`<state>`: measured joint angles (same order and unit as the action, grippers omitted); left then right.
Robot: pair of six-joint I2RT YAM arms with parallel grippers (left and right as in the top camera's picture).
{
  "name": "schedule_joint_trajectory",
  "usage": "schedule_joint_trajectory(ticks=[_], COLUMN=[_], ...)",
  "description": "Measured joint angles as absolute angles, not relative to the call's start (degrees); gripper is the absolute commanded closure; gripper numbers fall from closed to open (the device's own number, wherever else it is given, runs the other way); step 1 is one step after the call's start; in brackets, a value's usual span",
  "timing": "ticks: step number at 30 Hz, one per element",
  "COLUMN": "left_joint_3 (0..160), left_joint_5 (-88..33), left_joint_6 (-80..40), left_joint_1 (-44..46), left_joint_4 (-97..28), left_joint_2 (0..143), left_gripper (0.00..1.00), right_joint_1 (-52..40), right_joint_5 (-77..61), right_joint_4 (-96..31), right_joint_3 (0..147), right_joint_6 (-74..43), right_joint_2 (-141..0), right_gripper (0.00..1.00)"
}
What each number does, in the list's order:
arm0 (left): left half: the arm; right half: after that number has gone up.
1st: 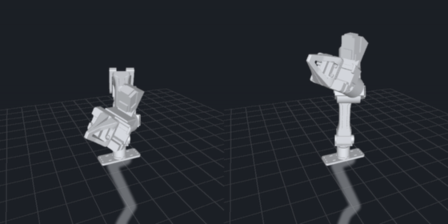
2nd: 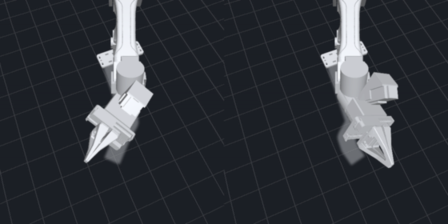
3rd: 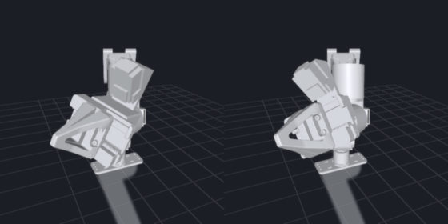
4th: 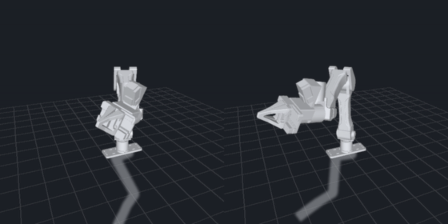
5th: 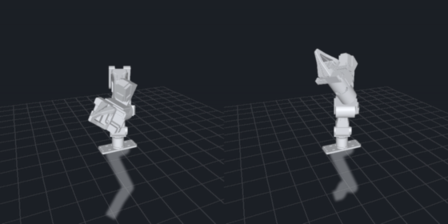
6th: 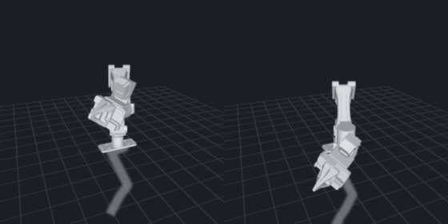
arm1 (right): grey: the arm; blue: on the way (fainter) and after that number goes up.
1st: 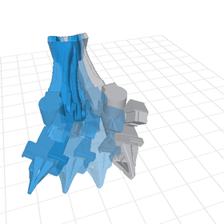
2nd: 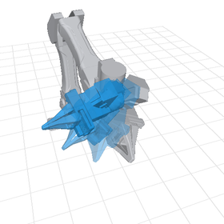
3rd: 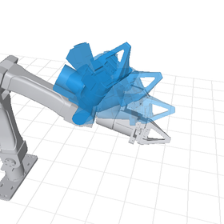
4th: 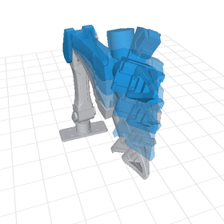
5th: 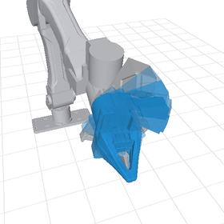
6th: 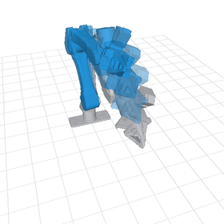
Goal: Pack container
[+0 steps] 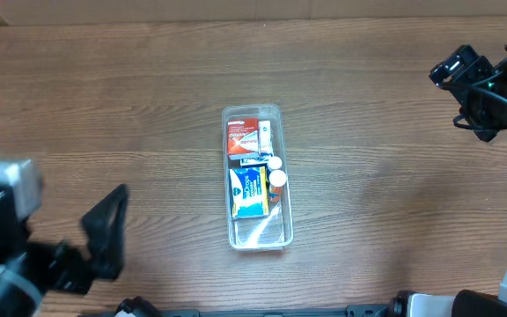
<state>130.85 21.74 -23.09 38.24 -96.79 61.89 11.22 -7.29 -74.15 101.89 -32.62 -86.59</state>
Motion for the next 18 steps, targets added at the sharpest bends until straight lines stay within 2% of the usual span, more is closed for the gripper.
schedule_joint_trajectory(ticks=[4, 7, 11, 13, 18], left_joint_3=[126.3, 117.6, 101.9, 91.9, 70.1], left_joint_5=[24.2, 25.6, 22.0, 16.4, 4.5], left_joint_6=[-22.2, -20.5, -12.0, -5.1, 2.9], left_joint_1=[38.4, 34.5, 24.2, 18.2, 6.3], left_joint_4=[-96.7, -94.8, -80.2, -68.1, -50.5], left_joint_2=[55.2, 51.5, 49.0, 47.5, 42.3], left_gripper=[0.0, 0.0, 0.0, 0.0, 0.0], right_joint_1=[11.2, 11.2, 11.2, 11.2, 11.2], right_joint_5=[-7.3, -7.2, -7.3, -7.3, -7.3], right_joint_4=[-74.1, -74.1, -74.1, -74.1, -74.1], right_joint_3=[101.9, 101.9, 101.9, 101.9, 101.9], right_joint_6=[-32.6, -32.6, -32.6, -32.6, -32.6], right_joint_2=[-86.6, -86.6, -86.6, -86.6, -86.6], right_gripper=[0.0, 0.0, 0.0, 0.0, 0.0])
